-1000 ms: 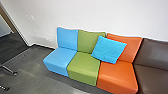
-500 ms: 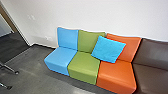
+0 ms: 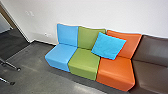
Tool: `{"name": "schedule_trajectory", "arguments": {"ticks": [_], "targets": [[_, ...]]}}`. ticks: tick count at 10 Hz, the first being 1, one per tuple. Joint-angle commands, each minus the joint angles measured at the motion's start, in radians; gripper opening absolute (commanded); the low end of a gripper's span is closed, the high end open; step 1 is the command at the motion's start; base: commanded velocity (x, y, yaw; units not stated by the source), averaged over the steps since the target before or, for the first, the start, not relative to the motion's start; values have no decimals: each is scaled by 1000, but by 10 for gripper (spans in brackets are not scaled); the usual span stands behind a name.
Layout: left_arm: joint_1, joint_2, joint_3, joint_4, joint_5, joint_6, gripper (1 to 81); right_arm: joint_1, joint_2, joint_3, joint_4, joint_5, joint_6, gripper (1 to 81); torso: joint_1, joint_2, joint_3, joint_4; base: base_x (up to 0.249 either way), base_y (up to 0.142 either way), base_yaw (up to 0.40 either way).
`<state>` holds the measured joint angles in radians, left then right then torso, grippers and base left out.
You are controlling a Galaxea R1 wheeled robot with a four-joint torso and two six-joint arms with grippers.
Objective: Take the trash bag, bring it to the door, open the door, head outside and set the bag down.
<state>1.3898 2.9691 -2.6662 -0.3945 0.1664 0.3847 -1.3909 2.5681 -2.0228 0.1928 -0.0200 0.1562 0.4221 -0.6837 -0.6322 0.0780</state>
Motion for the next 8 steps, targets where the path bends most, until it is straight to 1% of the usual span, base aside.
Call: {"name": "schedule_trajectory", "arguments": {"ticks": [1, 2, 5, 8], "targets": [[1, -5, 5, 6, 87, 2, 10, -12, 51, -68, -26, -60, -4, 811, -63, 98, 97, 0, 0, 0, 0], [1, -4, 5, 6, 87, 2, 10, -14, 72, -92, -29, -60, -4, 811, -81, 125, 122, 0, 0, 0, 0], [1, -4, 0, 19, 85, 2, 10, -14, 91, -106, -38, -60, -4, 811, -148, 227, 227, 0, 0, 0, 0], [1, 5, -26, 19, 85, 2, 10, -15, 115, -138, -42, -60, -4, 811, -217, 330, 333, 0, 0, 0, 0]]}}
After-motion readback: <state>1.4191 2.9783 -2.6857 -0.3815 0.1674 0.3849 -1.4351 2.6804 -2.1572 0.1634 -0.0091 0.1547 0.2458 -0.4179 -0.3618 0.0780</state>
